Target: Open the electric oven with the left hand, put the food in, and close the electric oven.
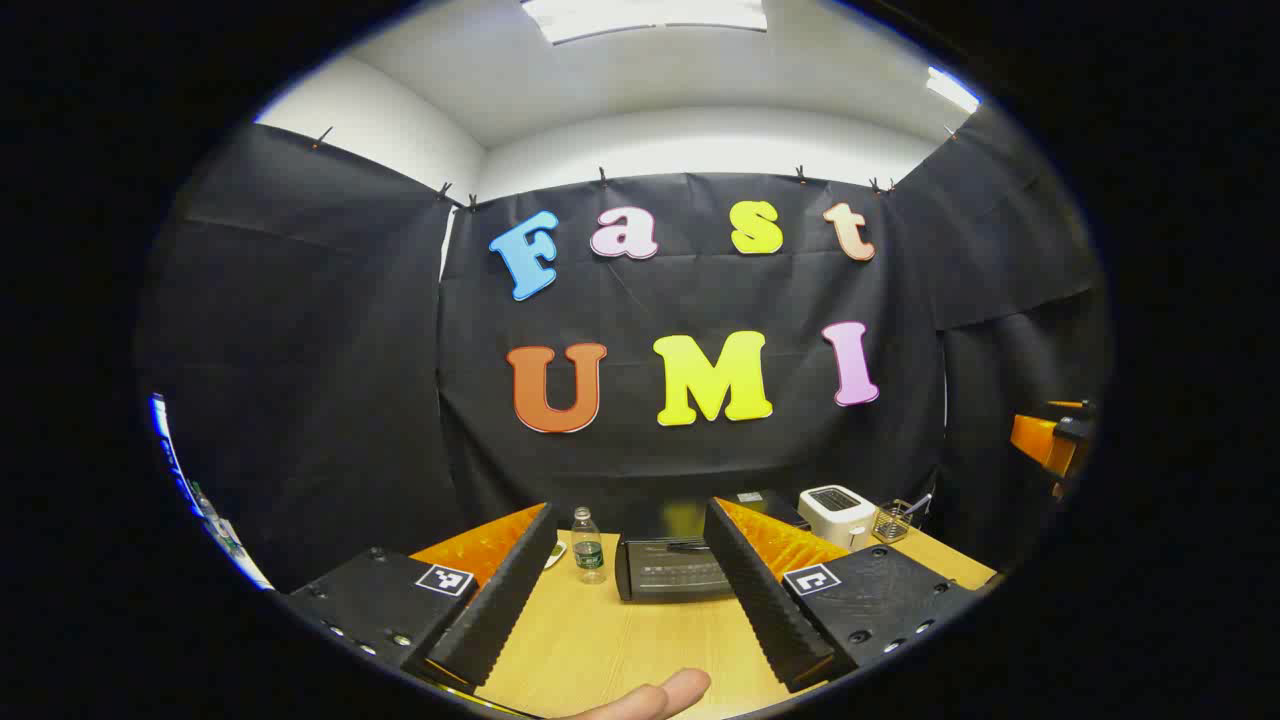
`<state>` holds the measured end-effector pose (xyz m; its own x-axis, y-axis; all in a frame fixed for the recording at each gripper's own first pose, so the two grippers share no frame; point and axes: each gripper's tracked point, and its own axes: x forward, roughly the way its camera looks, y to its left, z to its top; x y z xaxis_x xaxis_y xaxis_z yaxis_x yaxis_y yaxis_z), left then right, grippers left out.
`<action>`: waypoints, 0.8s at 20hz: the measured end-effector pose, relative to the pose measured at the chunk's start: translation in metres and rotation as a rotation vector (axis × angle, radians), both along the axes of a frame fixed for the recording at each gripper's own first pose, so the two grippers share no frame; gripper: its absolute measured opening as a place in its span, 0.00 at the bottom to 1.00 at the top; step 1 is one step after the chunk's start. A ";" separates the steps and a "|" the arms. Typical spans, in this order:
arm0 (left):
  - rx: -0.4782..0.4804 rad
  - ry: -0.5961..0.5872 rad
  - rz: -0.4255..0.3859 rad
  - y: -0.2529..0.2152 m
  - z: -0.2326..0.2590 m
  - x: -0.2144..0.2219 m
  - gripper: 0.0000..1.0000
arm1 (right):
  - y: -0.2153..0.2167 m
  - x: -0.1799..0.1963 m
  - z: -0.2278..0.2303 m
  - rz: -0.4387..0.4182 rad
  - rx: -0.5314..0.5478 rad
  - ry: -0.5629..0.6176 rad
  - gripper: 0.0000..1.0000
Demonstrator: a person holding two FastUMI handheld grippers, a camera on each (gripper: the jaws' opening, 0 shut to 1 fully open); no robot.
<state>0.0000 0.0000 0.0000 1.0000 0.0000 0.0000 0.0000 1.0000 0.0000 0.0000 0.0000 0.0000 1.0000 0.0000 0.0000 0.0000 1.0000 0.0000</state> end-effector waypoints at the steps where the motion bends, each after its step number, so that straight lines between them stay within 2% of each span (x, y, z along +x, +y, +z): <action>1: -0.009 0.001 0.000 0.000 -0.002 -0.002 1.00 | 0.001 -0.002 0.004 0.009 0.007 -0.004 1.00; 3: -0.024 0.003 -0.022 -0.005 -0.002 -0.005 0.97 | -0.006 -0.004 0.012 0.001 0.020 -0.015 1.00; 4: -0.027 0.001 -0.043 -0.010 -0.001 -0.007 0.97 | -0.010 -0.007 0.013 -0.002 0.037 -0.022 0.93; 6: -0.020 -0.004 -0.075 -0.019 0.000 -0.010 0.97 | -0.008 -0.011 0.013 0.011 0.042 -0.021 0.92; 7: -0.011 -0.010 -0.076 -0.019 0.003 -0.011 0.97 | -0.012 -0.011 0.017 0.008 0.035 -0.030 0.99; 12: 0.002 -0.034 -0.070 -0.025 0.008 -0.012 0.96 | -0.017 -0.010 0.015 0.021 0.006 -0.027 0.99; 16: 0.000 -0.002 -0.075 -0.030 -0.004 -0.002 0.97 | -0.025 -0.004 0.014 0.020 0.012 -0.030 0.99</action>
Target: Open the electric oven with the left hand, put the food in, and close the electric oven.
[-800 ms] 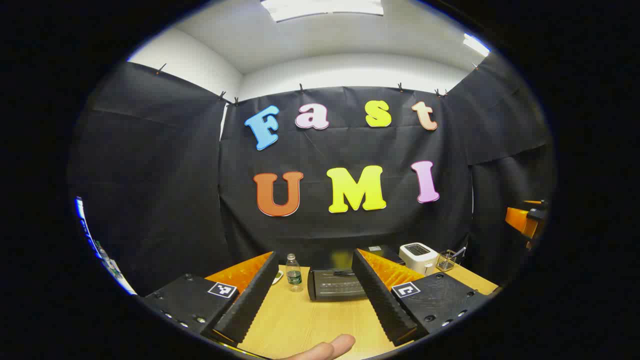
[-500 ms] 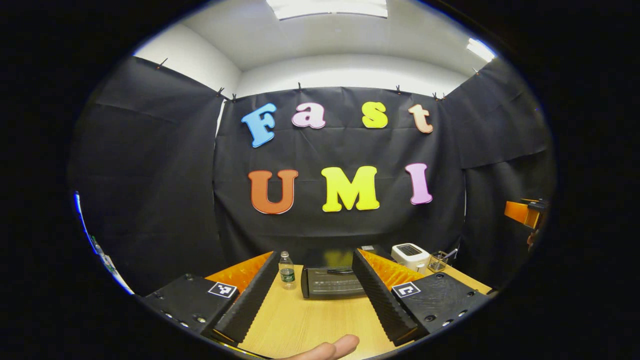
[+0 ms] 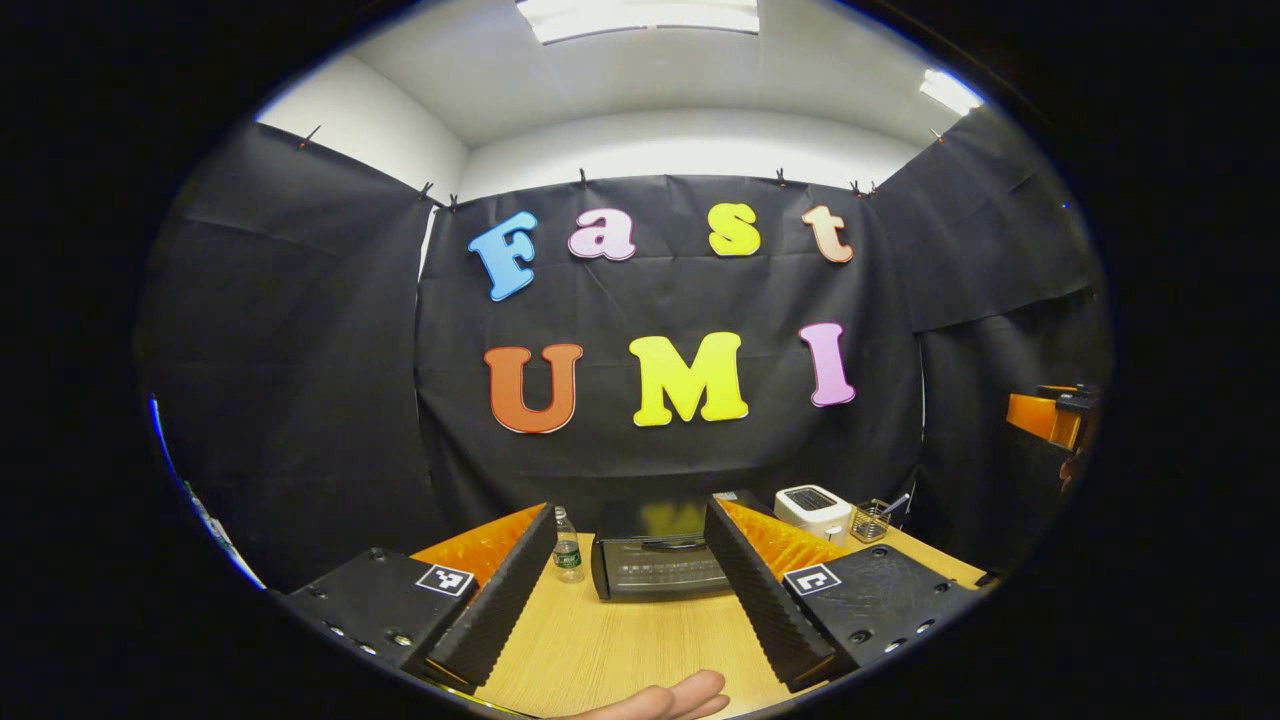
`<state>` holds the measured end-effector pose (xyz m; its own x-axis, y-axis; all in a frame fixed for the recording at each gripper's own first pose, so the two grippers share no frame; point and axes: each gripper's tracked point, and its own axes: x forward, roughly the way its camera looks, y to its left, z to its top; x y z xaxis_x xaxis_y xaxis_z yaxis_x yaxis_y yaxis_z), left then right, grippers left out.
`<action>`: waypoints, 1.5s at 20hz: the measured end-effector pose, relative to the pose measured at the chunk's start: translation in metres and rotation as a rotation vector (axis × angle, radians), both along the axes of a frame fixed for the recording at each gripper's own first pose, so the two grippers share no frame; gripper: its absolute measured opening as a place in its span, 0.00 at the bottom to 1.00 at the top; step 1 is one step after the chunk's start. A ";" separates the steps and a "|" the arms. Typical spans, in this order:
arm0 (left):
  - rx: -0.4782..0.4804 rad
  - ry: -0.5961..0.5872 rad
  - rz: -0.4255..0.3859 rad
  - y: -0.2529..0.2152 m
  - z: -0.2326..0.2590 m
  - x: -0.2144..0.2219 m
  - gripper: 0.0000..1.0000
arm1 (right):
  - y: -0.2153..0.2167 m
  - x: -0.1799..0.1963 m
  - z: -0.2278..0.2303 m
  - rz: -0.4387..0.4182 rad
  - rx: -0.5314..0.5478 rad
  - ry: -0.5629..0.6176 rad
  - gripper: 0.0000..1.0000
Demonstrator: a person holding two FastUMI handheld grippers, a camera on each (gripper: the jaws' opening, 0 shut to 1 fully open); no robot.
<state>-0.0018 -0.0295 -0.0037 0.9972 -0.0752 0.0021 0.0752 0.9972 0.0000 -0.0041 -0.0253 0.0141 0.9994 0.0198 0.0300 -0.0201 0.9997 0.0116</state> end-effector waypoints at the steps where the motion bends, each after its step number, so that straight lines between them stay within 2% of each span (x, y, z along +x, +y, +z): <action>1: 0.004 0.005 0.000 -0.001 -0.002 0.004 0.97 | -0.002 0.002 0.001 0.003 0.000 -0.003 0.99; 7: -0.003 0.057 -0.023 -0.018 -0.009 0.040 0.97 | 0.000 0.020 0.010 0.031 -0.034 -0.021 0.99; 12: -0.055 0.127 -0.057 -0.042 -0.028 0.098 0.97 | 0.005 0.036 0.008 0.061 -0.070 -0.011 0.99; 15: -0.059 0.199 -0.103 -0.061 -0.053 0.141 0.97 | 0.003 0.045 0.007 0.080 -0.075 0.003 0.99; 16: -0.059 0.230 -0.105 -0.064 -0.065 0.153 1.00 | 0.002 0.048 0.007 0.085 -0.067 0.007 1.00; 17: -0.058 0.260 -0.094 -0.065 -0.075 0.167 0.97 | -0.001 0.052 0.008 0.088 -0.060 0.008 1.00; 20: -0.044 0.342 -0.030 -0.063 -0.107 0.203 0.97 | -0.012 0.063 0.004 0.087 -0.053 0.005 0.99; 26: -0.025 0.494 -0.071 -0.091 -0.167 0.249 0.96 | -0.024 0.079 -0.015 0.095 -0.028 0.046 0.99; 28: -0.008 0.508 -0.059 -0.089 -0.177 0.263 0.96 | -0.028 0.080 -0.018 0.092 -0.034 0.046 0.99; 30: -0.023 0.548 -0.087 -0.098 -0.190 0.269 0.96 | -0.033 0.081 -0.023 0.082 -0.039 0.048 0.99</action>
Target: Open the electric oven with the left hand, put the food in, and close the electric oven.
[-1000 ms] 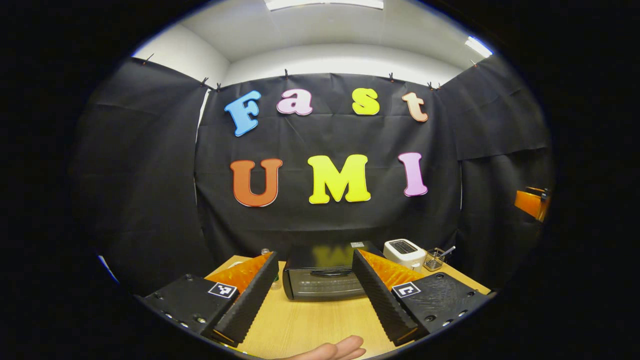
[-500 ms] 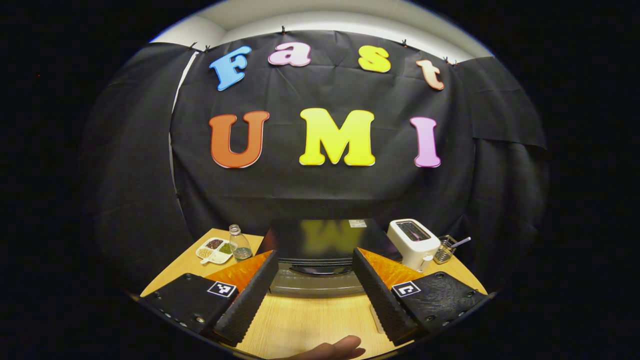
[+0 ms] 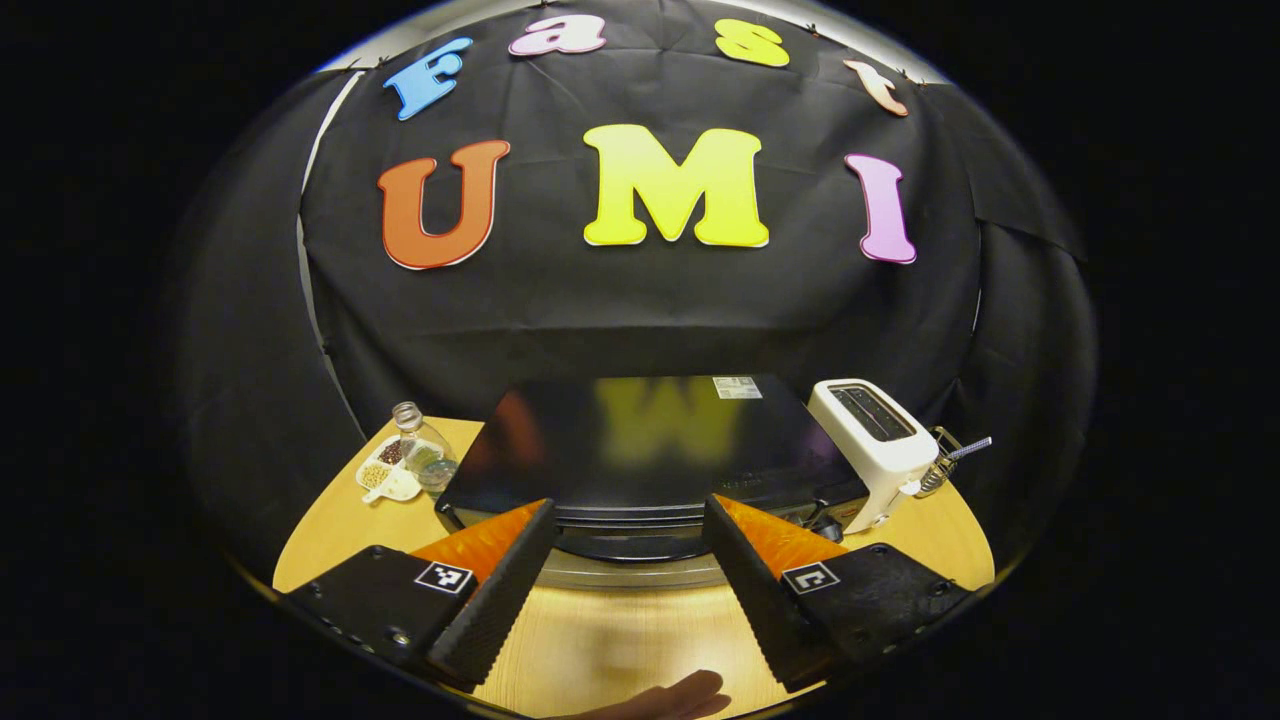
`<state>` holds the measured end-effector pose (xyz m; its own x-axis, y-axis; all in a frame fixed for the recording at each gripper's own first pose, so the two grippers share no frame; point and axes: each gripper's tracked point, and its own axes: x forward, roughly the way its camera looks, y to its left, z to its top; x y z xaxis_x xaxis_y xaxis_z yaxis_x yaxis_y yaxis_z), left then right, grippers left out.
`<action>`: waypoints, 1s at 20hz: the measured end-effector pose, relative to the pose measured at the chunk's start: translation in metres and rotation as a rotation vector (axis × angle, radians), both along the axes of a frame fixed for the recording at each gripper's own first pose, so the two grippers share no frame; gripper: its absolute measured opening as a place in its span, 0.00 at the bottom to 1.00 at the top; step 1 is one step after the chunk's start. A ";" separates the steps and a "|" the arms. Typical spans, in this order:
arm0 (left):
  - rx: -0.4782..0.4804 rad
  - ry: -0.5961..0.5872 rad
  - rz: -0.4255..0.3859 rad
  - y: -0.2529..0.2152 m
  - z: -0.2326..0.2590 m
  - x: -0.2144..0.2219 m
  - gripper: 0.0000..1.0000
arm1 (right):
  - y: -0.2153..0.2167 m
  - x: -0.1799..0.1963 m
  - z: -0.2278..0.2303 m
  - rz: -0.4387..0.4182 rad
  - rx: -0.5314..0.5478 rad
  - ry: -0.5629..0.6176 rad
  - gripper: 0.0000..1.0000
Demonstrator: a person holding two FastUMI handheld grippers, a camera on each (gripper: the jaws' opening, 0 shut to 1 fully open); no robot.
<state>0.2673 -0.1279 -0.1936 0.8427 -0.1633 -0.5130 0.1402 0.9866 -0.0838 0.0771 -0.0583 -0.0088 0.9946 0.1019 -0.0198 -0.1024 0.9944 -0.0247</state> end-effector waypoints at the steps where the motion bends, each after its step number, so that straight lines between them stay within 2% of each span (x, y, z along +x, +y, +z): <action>1: -0.017 0.031 -0.009 -0.007 -0.009 0.001 0.95 | -0.002 0.001 -0.001 -0.002 -0.002 0.004 0.99; 6: -0.013 0.077 0.001 -0.009 -0.028 0.011 0.97 | -0.009 0.003 -0.011 -0.008 0.002 0.021 0.99; 10: 0.046 0.067 -0.013 -0.010 -0.034 0.015 1.00 | -0.012 0.004 -0.016 -0.010 0.005 0.028 0.99; 11: 0.043 0.059 -0.010 -0.010 -0.033 0.016 0.96 | -0.012 0.006 -0.015 -0.009 0.005 0.027 0.99; 20: 0.032 0.083 -0.007 -0.007 -0.036 -0.019 0.97 | -0.014 0.010 -0.028 -0.010 0.009 0.057 0.99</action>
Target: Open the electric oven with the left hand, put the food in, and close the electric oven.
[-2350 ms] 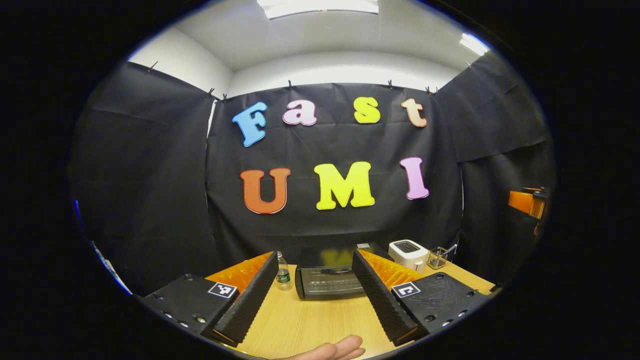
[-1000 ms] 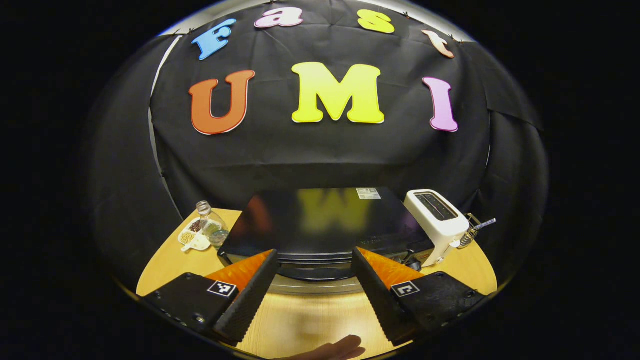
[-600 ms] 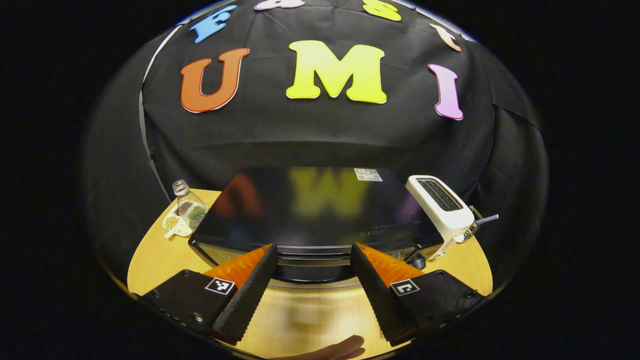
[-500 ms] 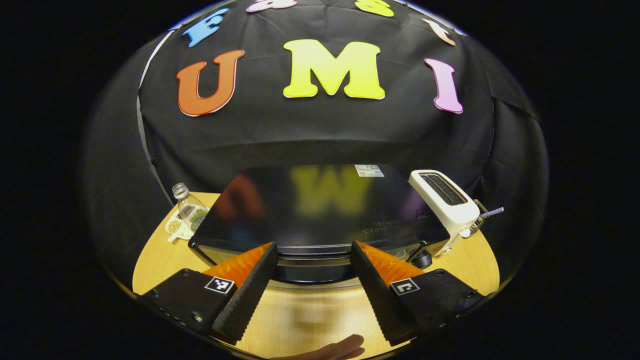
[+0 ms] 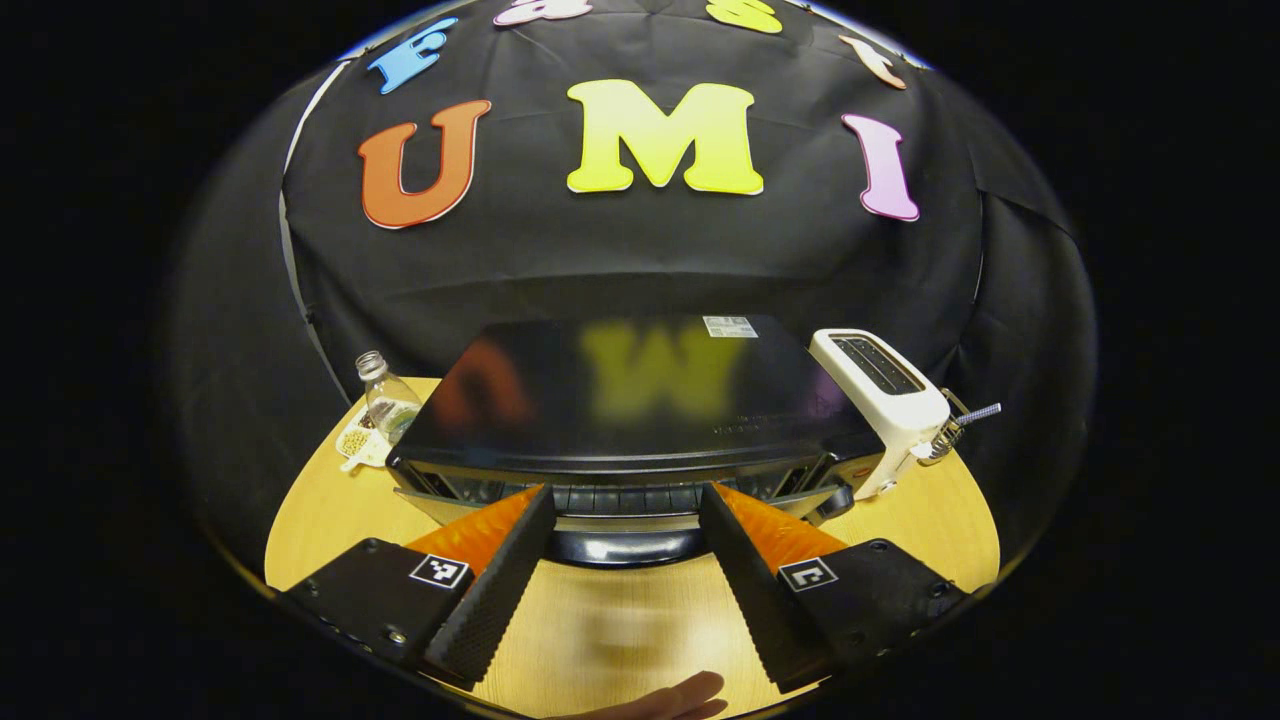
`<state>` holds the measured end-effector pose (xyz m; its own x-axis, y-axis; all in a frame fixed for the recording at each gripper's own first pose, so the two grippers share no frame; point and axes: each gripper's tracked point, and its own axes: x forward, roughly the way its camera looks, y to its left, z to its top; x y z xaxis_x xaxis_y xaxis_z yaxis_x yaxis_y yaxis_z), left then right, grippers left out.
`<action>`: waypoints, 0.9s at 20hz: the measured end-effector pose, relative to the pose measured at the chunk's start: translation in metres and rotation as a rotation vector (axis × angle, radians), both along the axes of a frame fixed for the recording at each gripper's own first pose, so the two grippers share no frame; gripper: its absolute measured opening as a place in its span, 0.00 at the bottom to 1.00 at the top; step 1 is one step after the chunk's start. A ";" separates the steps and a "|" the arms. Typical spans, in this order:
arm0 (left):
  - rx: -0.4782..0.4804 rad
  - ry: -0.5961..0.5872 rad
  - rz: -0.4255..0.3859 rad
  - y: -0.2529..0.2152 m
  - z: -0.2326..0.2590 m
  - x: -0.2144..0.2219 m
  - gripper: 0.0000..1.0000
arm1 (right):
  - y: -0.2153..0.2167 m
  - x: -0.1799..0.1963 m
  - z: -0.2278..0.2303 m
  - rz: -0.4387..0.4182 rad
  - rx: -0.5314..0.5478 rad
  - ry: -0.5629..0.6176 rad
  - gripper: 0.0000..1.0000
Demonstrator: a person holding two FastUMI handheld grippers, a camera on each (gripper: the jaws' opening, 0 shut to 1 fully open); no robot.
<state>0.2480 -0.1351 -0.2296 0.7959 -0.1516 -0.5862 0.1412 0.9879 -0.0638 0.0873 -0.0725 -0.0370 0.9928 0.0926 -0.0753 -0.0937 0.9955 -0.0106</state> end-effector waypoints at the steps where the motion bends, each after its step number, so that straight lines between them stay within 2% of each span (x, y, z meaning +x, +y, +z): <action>1: -0.001 -0.005 0.000 0.000 -0.001 -0.008 0.97 | -0.001 0.000 -0.002 0.000 0.001 0.005 0.99; 10: 0.012 -0.052 -0.010 0.004 -0.034 -0.080 0.96 | 0.004 -0.008 -0.001 0.001 0.000 0.001 0.99; 18: -0.003 -0.090 -0.008 0.005 -0.069 -0.117 0.96 | 0.018 -0.022 -0.003 0.025 -0.039 -0.008 0.99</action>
<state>0.1315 -0.1302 -0.2983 0.8438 -0.1598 -0.5123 0.1544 0.9866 -0.0534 0.0649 -0.0543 -0.0396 0.9908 0.1148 -0.0718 -0.1186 0.9917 -0.0507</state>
